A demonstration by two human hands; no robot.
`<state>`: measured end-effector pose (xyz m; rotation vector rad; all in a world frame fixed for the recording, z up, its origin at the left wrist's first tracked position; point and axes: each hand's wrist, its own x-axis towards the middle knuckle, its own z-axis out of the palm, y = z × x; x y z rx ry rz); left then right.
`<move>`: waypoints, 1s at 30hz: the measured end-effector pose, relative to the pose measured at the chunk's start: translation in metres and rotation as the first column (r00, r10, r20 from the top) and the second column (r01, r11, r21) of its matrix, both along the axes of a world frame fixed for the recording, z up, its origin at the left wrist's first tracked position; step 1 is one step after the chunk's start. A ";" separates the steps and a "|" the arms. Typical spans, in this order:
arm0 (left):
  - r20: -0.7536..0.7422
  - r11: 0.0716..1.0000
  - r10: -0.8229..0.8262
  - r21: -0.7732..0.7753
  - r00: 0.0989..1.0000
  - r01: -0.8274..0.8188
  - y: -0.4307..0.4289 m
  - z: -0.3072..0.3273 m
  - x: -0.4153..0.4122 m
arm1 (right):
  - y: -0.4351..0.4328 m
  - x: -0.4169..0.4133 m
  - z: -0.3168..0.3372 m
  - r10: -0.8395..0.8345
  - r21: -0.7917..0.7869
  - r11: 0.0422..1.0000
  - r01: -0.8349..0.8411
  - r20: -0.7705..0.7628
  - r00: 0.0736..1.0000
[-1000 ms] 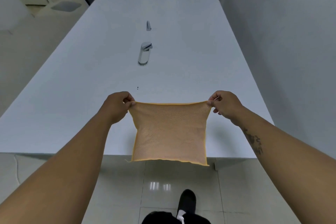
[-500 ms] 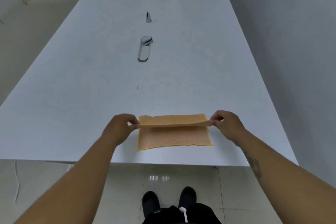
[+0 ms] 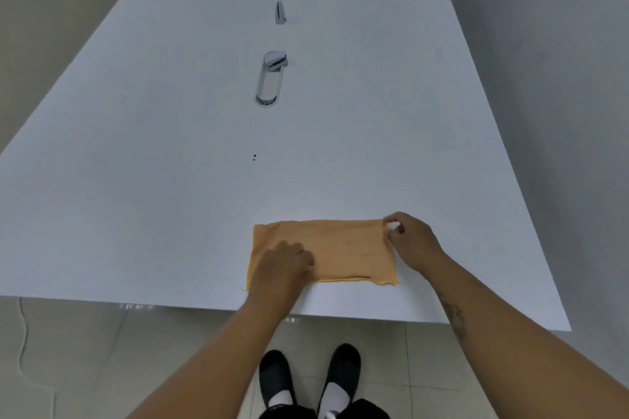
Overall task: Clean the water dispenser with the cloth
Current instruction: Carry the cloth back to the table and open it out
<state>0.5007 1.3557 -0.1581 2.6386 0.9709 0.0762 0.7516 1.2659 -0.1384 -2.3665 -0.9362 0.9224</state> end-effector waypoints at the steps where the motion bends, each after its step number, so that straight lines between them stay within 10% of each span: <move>1: 0.051 0.998 -0.053 0.022 0.997 0.052 -0.006 0.002 0.018 | 0.006 0.001 -0.001 -0.022 0.006 1.000 0.022 0.001 1.000; 12: 0.088 0.982 -0.133 0.147 0.987 0.120 -0.048 -0.046 0.093 | 0.025 0.019 -0.024 -0.110 -0.023 0.994 0.109 -0.096 0.989; 15: 0.302 0.986 0.156 -0.108 0.940 -0.128 -0.051 -0.031 0.095 | 0.038 0.020 -0.006 -0.104 0.014 0.994 0.107 -0.127 0.986; 19: 0.274 0.617 0.727 -0.664 0.630 -0.423 -0.057 -0.004 0.063 | 0.074 -0.022 0.023 -0.016 0.144 0.988 0.055 -0.261 0.965; 23: 0.155 0.323 0.939 -0.701 0.306 -0.636 -0.053 0.004 -0.013 | 0.110 -0.099 0.035 0.216 0.228 0.966 -0.122 -0.449 0.867; 25: 0.162 0.288 0.957 -0.584 0.239 -0.759 -0.047 0.000 -0.039 | 0.105 -0.106 0.019 0.312 0.181 0.946 -0.268 -0.295 0.903; 28: 0.159 0.621 0.783 -0.263 0.602 -0.738 -0.030 -0.009 -0.069 | 0.077 -0.104 -0.012 0.567 -0.117 0.823 -0.555 0.191 0.801; 30: 0.014 0.868 0.494 -0.072 0.870 -0.492 -0.013 -0.019 -0.080 | 0.062 -0.106 -0.031 0.679 -0.220 0.734 -0.643 0.224 0.699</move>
